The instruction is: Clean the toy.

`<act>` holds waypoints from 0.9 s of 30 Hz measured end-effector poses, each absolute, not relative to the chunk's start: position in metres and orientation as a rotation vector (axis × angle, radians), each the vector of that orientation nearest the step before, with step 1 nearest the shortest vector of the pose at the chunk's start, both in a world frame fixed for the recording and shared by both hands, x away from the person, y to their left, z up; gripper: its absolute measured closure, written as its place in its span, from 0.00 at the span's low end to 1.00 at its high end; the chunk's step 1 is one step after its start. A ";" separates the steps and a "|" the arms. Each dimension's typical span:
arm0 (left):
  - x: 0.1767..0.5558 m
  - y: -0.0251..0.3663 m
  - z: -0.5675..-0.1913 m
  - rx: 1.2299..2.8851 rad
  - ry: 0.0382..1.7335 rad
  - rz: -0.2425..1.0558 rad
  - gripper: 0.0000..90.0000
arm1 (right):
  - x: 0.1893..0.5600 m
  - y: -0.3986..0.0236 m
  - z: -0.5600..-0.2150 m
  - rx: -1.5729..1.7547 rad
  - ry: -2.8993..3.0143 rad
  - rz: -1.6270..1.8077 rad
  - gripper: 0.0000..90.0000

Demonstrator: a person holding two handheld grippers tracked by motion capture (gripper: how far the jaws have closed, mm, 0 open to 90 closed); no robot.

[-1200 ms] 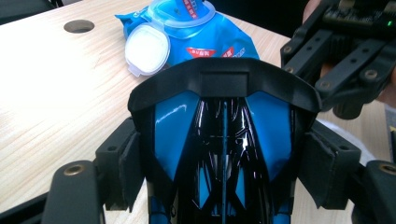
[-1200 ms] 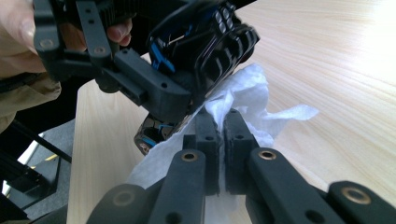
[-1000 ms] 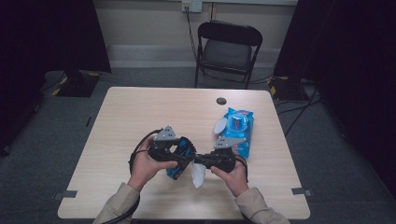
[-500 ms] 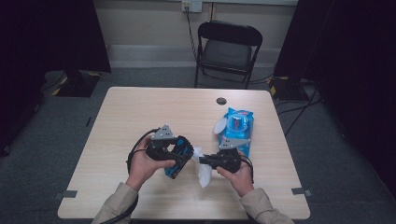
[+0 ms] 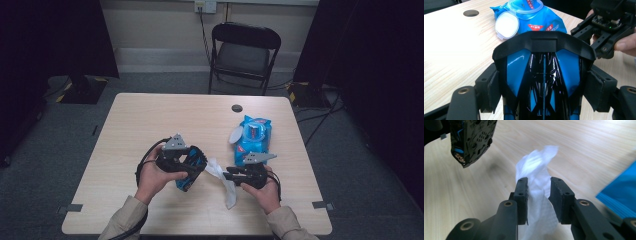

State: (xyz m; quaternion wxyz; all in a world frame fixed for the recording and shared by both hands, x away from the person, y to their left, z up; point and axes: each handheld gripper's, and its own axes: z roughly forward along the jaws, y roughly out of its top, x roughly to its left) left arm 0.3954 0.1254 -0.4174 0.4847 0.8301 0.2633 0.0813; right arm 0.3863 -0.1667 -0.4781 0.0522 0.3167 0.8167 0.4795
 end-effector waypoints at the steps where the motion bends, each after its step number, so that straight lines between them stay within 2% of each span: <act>1: 0.395 0.125 -0.417 2.022 0.642 0.197 0.28 | 0.386 -0.169 -0.477 0.970 2.471 1.454 0.75; 10: 0.395 0.126 -0.417 2.022 0.645 0.199 0.28 | 0.382 -0.171 -0.470 0.954 2.464 1.486 0.77; 17: 0.395 0.127 -0.418 2.017 0.651 0.199 0.28 | 0.369 -0.160 -0.487 0.937 2.576 1.444 0.80; 24: 0.395 0.127 -0.418 2.019 0.650 0.201 0.28 | 0.365 -0.160 -0.499 0.940 2.598 1.356 0.74; 27: 0.395 0.127 -0.418 2.016 0.654 0.201 0.28 | 0.365 -0.159 -0.501 0.932 2.587 1.339 0.67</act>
